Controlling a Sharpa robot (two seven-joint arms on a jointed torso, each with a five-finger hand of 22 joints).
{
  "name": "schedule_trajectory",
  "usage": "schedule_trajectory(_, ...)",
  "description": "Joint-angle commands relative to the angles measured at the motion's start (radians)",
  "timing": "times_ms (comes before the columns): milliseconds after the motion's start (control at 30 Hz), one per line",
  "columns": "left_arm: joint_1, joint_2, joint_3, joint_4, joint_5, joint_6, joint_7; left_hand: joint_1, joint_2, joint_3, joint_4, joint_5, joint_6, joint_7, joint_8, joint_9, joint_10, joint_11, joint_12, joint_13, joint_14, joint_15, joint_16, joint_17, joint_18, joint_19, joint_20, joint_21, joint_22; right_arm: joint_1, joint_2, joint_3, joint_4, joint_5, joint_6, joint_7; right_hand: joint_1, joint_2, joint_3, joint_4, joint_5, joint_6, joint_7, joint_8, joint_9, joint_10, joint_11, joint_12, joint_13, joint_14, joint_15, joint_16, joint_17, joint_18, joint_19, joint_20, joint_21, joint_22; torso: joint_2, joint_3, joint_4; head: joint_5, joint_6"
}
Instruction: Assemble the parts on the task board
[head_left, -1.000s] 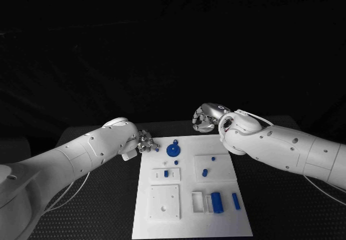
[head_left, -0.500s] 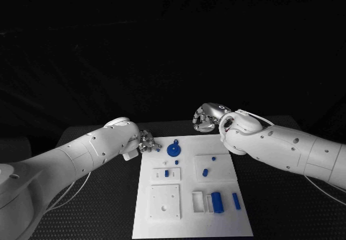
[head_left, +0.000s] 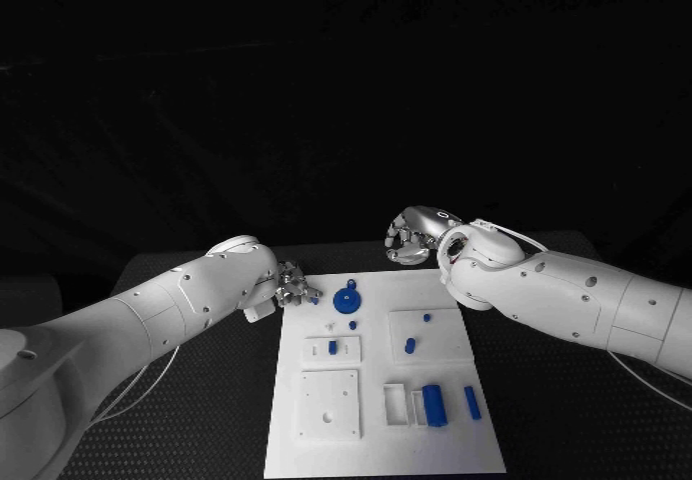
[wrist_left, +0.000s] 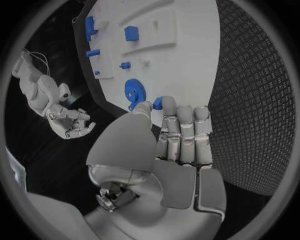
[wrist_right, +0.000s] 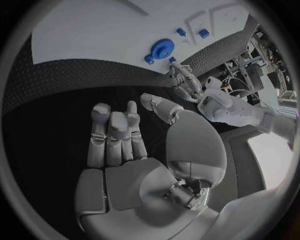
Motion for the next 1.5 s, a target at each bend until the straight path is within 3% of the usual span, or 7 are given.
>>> schedule_trajectory(33, -0.001, 0.001, 0.000, 0.001, -0.006, 0.008, -0.003, -0.025, -0.008, 0.011, 0.000, -0.011, -0.008, 0.000, -0.006, -0.002, 0.000, 0.003, 0.008, 0.002, 0.001, -0.007, 0.004, -0.002, -0.010, 0.008, -0.103, -0.006, 0.018, 0.000, 0.001, 0.001, 0.000, -0.003, 0.002, 0.007, -0.008, 0.000, 0.004, -0.001, 0.004, 0.000, 0.005, -0.002, 0.001, -0.001, 0.006, 0.005, -0.001, -0.001, 0.006, -0.004, -0.002, 0.021, 0.008, -0.001, -0.006, 0.012, 0.000, -0.0003, 0.0001, 0.000, 0.000)
schedule_trajectory(233, -0.001, 0.001, 0.000, 0.000, 0.000, 0.001, -0.004, -0.062, -0.024, 0.026, 0.001, -0.036, -0.008, 0.000, -0.005, -0.004, 0.000, 0.003, 0.009, 0.002, 0.001, -0.007, 0.006, -0.003, -0.009, 0.010, -0.104, -0.007, 0.019, 0.000, 0.001, 0.001, -0.001, -0.003, 0.002, 0.008, -0.008, 0.000, 0.004, -0.001, 0.004, 0.000, 0.005, -0.002, 0.001, -0.001, 0.006, 0.005, -0.001, -0.001, 0.006, -0.004, -0.002, 0.021, 0.008, -0.001, -0.006, 0.012, 0.000, -0.0003, 0.0002, 0.000, 0.000)
schedule_trajectory(367, -0.001, 0.001, 0.000, -0.001, 0.005, 0.003, -0.004, -0.099, -0.032, 0.038, 0.001, -0.073, -0.009, 0.000, -0.005, -0.005, 0.001, 0.002, 0.011, 0.003, 0.001, -0.008, 0.007, -0.004, -0.008, 0.013, -0.105, -0.007, 0.019, 0.000, 0.001, 0.001, -0.001, -0.003, 0.002, 0.008, -0.007, 0.000, 0.004, -0.001, 0.004, 0.000, 0.005, -0.002, 0.001, -0.001, 0.006, 0.005, -0.001, -0.001, 0.006, -0.004, -0.002, 0.021, 0.008, -0.001, -0.006, 0.013, 0.000, 0.0000, 0.0003, 0.000, 0.001)
schedule_trajectory(867, -0.001, 0.005, 0.000, -0.003, 0.010, 0.019, -0.010, -0.109, -0.039, 0.064, -0.003, -0.100, -0.009, -0.002, -0.002, -0.006, 0.003, 0.000, 0.018, 0.006, 0.004, -0.011, 0.014, -0.004, -0.004, 0.017, -0.108, -0.003, 0.021, 0.000, 0.001, 0.001, 0.000, -0.003, 0.004, 0.008, -0.007, 0.001, 0.005, -0.001, 0.005, 0.000, 0.005, -0.002, 0.002, -0.001, 0.006, 0.005, -0.001, -0.001, 0.006, -0.005, -0.002, 0.021, 0.008, -0.001, -0.006, 0.013, 0.000, 0.0013, -0.0001, 0.000, -0.001)
schedule_trajectory(933, -0.001, 0.005, 0.000, -0.004, 0.009, 0.021, -0.009, -0.078, -0.034, 0.074, -0.011, -0.094, -0.008, -0.003, 0.000, -0.005, 0.002, -0.001, 0.019, 0.007, 0.003, -0.012, 0.016, -0.003, -0.002, 0.016, -0.109, -0.001, 0.022, 0.000, 0.001, 0.001, 0.000, -0.003, 0.004, 0.008, -0.007, 0.001, 0.005, -0.001, 0.005, 0.000, 0.005, -0.002, 0.002, -0.001, 0.006, 0.005, -0.001, -0.001, 0.006, -0.005, -0.002, 0.021, 0.008, -0.001, -0.006, 0.013, 0.000, 0.0011, -0.0004, 0.000, -0.002)
schedule_trajectory(1167, 0.000, 0.006, 0.000, -0.006, 0.009, 0.030, -0.005, -0.017, -0.019, 0.079, -0.024, -0.024, -0.011, -0.001, 0.003, -0.004, -0.004, 0.002, 0.022, 0.009, -0.003, -0.009, 0.019, -0.003, -0.006, 0.006, -0.105, 0.003, 0.023, 0.000, 0.000, 0.001, 0.001, -0.003, 0.004, 0.008, -0.007, 0.001, 0.005, -0.001, 0.005, 0.000, 0.005, -0.002, 0.002, -0.001, 0.006, 0.005, -0.002, -0.001, 0.006, -0.005, -0.002, 0.021, 0.008, -0.001, -0.006, 0.013, 0.000, 0.0010, -0.0005, 0.000, -0.003)
schedule_trajectory(1500, 0.000, 0.006, 0.000, -0.007, 0.018, 0.031, -0.001, 0.027, -0.015, 0.077, -0.040, -0.023, -0.005, -0.003, 0.010, 0.000, -0.006, 0.000, 0.025, 0.010, -0.006, -0.009, 0.022, -0.003, -0.007, 0.002, -0.104, 0.007, 0.022, 0.000, 0.001, 0.001, 0.000, -0.003, 0.005, 0.008, -0.007, 0.002, 0.005, -0.001, 0.005, 0.000, 0.005, -0.002, 0.002, -0.001, 0.006, 0.005, -0.002, -0.001, 0.006, -0.005, -0.002, 0.021, 0.008, -0.001, -0.006, 0.013, 0.001, 0.0008, -0.0004, -0.002, -0.004)
